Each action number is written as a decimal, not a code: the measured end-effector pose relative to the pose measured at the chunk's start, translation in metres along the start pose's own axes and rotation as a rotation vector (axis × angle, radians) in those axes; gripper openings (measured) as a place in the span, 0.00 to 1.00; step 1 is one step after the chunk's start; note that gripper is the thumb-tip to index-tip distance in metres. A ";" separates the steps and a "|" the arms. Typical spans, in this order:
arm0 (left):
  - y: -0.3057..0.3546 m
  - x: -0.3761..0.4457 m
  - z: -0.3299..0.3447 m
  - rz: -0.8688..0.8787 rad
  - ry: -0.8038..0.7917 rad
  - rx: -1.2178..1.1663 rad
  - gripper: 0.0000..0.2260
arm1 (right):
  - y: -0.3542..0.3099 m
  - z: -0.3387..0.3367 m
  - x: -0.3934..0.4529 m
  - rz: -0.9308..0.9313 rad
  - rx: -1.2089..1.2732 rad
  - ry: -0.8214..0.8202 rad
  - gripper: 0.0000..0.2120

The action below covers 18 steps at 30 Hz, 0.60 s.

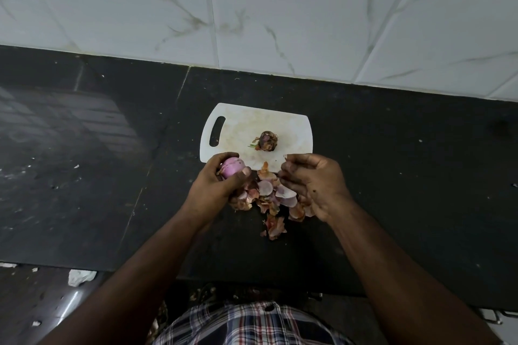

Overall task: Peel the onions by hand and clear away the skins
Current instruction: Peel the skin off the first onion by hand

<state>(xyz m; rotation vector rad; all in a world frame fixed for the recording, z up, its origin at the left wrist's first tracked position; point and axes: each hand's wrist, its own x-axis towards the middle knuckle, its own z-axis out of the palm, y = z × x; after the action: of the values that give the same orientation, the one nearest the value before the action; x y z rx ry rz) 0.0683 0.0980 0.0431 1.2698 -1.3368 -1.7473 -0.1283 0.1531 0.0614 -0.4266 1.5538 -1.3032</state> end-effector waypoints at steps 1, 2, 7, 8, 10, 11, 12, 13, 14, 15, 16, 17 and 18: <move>0.000 0.001 -0.001 -0.009 0.016 0.012 0.20 | -0.001 -0.001 0.001 0.007 -0.007 0.023 0.06; -0.001 0.004 -0.002 -0.016 0.027 0.017 0.20 | -0.001 -0.001 0.003 0.016 -0.030 0.042 0.09; -0.005 0.013 -0.002 -0.017 0.049 0.117 0.22 | 0.005 -0.003 0.010 0.054 -0.047 0.010 0.08; -0.005 0.015 -0.002 -0.019 0.055 0.136 0.23 | 0.004 -0.003 0.011 0.063 -0.041 0.002 0.07; -0.006 0.023 -0.002 -0.015 0.081 0.200 0.25 | 0.001 -0.002 0.013 0.073 -0.095 0.010 0.04; -0.006 0.028 -0.002 -0.007 0.099 0.243 0.26 | 0.001 -0.001 0.015 0.075 -0.127 0.023 0.05; -0.007 0.035 -0.003 0.001 0.116 0.285 0.28 | 0.000 0.000 0.017 0.074 -0.139 0.039 0.06; -0.007 0.042 -0.004 0.017 0.133 0.322 0.29 | 0.000 0.001 0.020 0.074 -0.120 0.049 0.07; -0.007 0.051 -0.004 0.036 0.147 0.369 0.29 | 0.001 0.002 0.022 0.082 -0.079 0.039 0.08; -0.005 0.060 -0.005 0.058 0.150 0.434 0.29 | 0.002 0.003 0.024 0.102 -0.018 0.017 0.09; -0.004 0.069 -0.005 0.085 0.145 0.521 0.29 | 0.001 0.005 0.025 0.137 0.065 -0.006 0.12; -0.003 0.079 -0.005 0.115 0.143 0.612 0.28 | 0.000 0.005 0.026 0.181 0.163 -0.033 0.16; -0.003 0.088 -0.005 0.145 0.140 0.709 0.28 | -0.001 0.005 0.027 0.231 0.257 -0.061 0.21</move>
<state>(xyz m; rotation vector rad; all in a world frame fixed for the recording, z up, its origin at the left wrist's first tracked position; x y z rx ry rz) 0.0409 0.0208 0.0109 1.5648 -1.9937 -1.0818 -0.1355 0.1291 0.0503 -0.1196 1.3207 -1.2751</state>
